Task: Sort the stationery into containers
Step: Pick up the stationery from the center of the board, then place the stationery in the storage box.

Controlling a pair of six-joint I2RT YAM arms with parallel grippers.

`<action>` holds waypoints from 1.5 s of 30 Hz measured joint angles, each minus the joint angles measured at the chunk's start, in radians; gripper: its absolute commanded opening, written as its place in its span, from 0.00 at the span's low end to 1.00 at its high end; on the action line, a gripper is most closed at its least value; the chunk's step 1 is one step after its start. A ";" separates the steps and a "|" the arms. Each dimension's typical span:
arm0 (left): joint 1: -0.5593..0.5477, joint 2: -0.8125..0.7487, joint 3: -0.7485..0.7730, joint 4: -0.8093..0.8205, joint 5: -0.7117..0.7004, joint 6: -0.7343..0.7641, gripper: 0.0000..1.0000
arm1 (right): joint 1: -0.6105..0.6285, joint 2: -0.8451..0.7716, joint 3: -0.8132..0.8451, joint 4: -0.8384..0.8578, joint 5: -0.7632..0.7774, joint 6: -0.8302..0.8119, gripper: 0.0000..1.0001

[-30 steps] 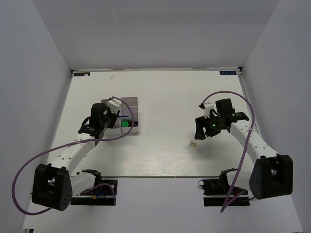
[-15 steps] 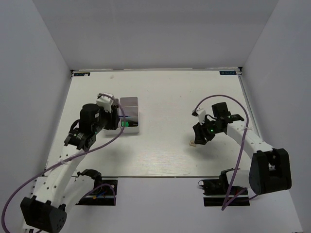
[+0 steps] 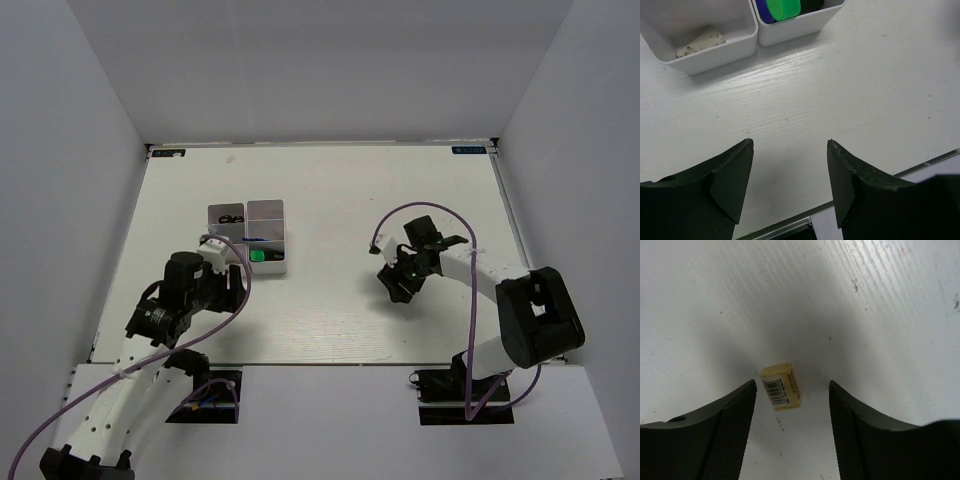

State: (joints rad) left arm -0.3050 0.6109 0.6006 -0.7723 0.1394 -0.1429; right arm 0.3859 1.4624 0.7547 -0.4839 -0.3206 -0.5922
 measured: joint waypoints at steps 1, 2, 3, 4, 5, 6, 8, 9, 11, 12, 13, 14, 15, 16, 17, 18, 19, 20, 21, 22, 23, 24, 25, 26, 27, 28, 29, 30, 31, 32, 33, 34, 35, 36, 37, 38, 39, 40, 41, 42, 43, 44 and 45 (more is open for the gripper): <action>0.000 -0.012 0.000 -0.002 0.000 -0.002 0.71 | 0.012 0.001 -0.001 0.013 0.023 -0.006 0.55; 0.000 -0.021 0.000 -0.004 -0.001 -0.003 0.71 | 0.021 0.001 -0.004 0.026 0.040 -0.014 0.49; 0.000 -0.032 0.000 -0.006 -0.002 -0.004 0.71 | 0.030 0.001 -0.010 0.042 0.060 -0.019 0.43; 0.000 -0.042 0.000 -0.006 -0.003 -0.005 0.71 | 0.039 0.000 -0.013 0.055 0.079 -0.026 0.30; 0.000 -0.055 -0.001 -0.006 -0.008 -0.008 0.71 | 0.049 -0.002 -0.019 0.072 0.098 -0.031 0.24; 0.000 -0.068 -0.002 -0.006 -0.013 -0.008 0.71 | 0.056 -0.003 -0.024 0.085 0.109 -0.038 0.20; 0.000 -0.099 -0.006 -0.007 -0.025 -0.011 0.71 | 0.071 -0.018 -0.037 0.099 0.134 -0.043 0.16; 0.000 -0.113 -0.008 -0.006 -0.029 -0.012 0.71 | 0.079 -0.026 -0.045 0.107 0.144 -0.048 0.14; 0.000 -0.134 -0.013 -0.006 -0.042 -0.014 0.71 | 0.092 -0.039 -0.057 0.119 0.164 -0.058 0.03; 0.000 -0.139 -0.014 -0.006 -0.047 -0.015 0.71 | 0.101 -0.043 -0.060 0.120 0.174 -0.065 0.00; 0.000 -0.142 -0.016 -0.006 -0.051 -0.016 0.71 | 0.107 -0.045 -0.060 0.120 0.181 -0.071 0.00; 0.000 -0.144 -0.018 -0.006 -0.055 -0.017 0.71 | 0.114 -0.045 -0.057 0.114 0.189 -0.079 0.00; 0.000 -0.146 -0.019 -0.007 -0.059 -0.018 0.71 | 0.121 -0.043 -0.048 0.097 0.196 -0.089 0.00; 0.000 -0.148 -0.019 -0.007 -0.063 -0.019 0.71 | 0.129 -0.036 -0.029 0.061 0.205 -0.099 0.00; 0.000 -0.151 -0.020 -0.007 -0.071 -0.021 0.71 | 0.136 -0.022 0.003 0.008 0.208 -0.110 0.00; 0.000 -0.157 -0.020 -0.007 -0.079 -0.023 0.71 | 0.144 -0.003 0.055 -0.058 0.210 -0.120 0.00; 0.000 -0.164 -0.020 -0.007 -0.086 -0.024 0.71 | 0.154 0.028 0.141 -0.140 0.207 -0.130 0.00; 0.000 -0.174 -0.021 -0.006 -0.098 -0.025 0.71 | 0.165 0.058 0.223 -0.185 0.200 -0.138 0.00; 0.000 -0.185 -0.021 -0.006 -0.111 -0.027 0.71 | 0.179 0.091 0.322 -0.230 0.184 -0.145 0.00; 0.000 -0.199 -0.022 -0.006 -0.125 -0.028 0.71 | 0.193 0.125 0.416 -0.270 0.168 -0.150 0.00; 0.000 -0.215 -0.023 -0.007 -0.145 -0.031 0.71 | 0.209 0.165 0.523 -0.316 0.151 -0.153 0.00; 0.000 -0.232 -0.024 -0.007 -0.166 -0.034 0.71 | 0.230 0.206 0.628 -0.341 0.135 -0.156 0.00; 0.000 -0.251 -0.025 -0.006 -0.188 -0.036 0.71 | 0.251 0.240 0.704 -0.362 0.122 -0.158 0.00; 0.000 -0.270 -0.028 -0.006 -0.209 -0.038 0.71 | 0.275 0.275 0.782 -0.387 0.109 -0.160 0.00; 0.000 -0.291 -0.032 -0.006 -0.235 -0.040 0.71 | 0.299 0.308 0.845 -0.410 0.097 -0.161 0.00; 0.000 -0.310 -0.035 -0.008 -0.257 -0.042 0.71 | 0.328 0.346 0.910 -0.431 0.083 -0.162 0.00; 0.000 -0.332 -0.037 -0.008 -0.282 -0.043 0.71 | 0.355 0.385 0.974 -0.460 0.071 -0.159 0.00; 0.000 -0.349 -0.038 -0.009 -0.302 -0.045 0.71 | 0.388 0.435 1.048 -0.474 0.051 -0.154 0.00; 0.000 -0.366 -0.038 -0.009 -0.325 -0.047 0.71 | 0.414 0.474 1.109 -0.488 0.028 -0.147 0.00; 0.000 -0.381 -0.039 -0.008 -0.344 -0.049 0.71 | 0.441 0.525 1.180 -0.494 0.002 -0.132 0.00; 0.000 -0.393 -0.039 -0.007 -0.360 -0.050 0.71 | 0.465 0.565 1.238 -0.486 -0.026 -0.113 0.00; 0.000 -0.403 -0.040 -0.006 -0.373 -0.051 0.71 | 0.486 0.602 1.281 -0.467 -0.060 -0.088 0.00; 0.000 -0.409 -0.041 -0.006 -0.385 -0.053 0.71 | 0.510 0.628 1.302 -0.439 -0.095 -0.061 0.00; 0.000 -0.412 -0.042 -0.006 -0.394 -0.054 0.71 | 0.528 0.644 1.307 -0.407 -0.121 -0.030 0.00; 0.000 -0.412 -0.042 -0.007 -0.403 -0.055 0.71 | 0.547 0.659 1.309 -0.370 -0.151 -0.001 0.00; 0.000 -0.412 -0.043 -0.008 -0.412 -0.057 0.71 | 0.563 0.674 1.309 -0.329 -0.179 0.028 0.00; 0.000 -0.412 -0.043 -0.009 -0.418 -0.058 0.71 | 0.578 0.688 1.309 -0.285 -0.206 0.053 0.00; 0.000 -0.413 -0.043 -0.009 -0.425 -0.059 0.71 | 0.592 0.703 1.309 -0.232 -0.230 0.079 0.00; 0.000 -0.414 -0.043 -0.010 -0.430 -0.060 0.71 | 0.603 0.718 1.309 -0.185 -0.249 0.103 0.00; 0.000 -0.416 -0.043 -0.010 -0.434 -0.061 0.71 | 0.612 0.732 1.309 -0.142 -0.263 0.123 0.00; 0.000 -0.420 -0.043 -0.010 -0.438 -0.061 0.71 | 0.619 0.747 1.309 -0.100 -0.271 0.143 0.00; 0.000 -0.425 -0.045 -0.010 -0.440 -0.061 0.71 | 0.625 0.758 1.309 -0.064 -0.276 0.158 0.00; 0.000 -0.430 -0.045 -0.010 -0.442 -0.061 0.71 | 0.630 0.771 1.309 -0.027 -0.278 0.172 0.00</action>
State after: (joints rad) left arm -0.3050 0.1814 0.5560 -0.7826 -0.3023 -0.2039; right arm 1.0161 2.2337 2.0640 -0.5114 -0.5983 -0.4198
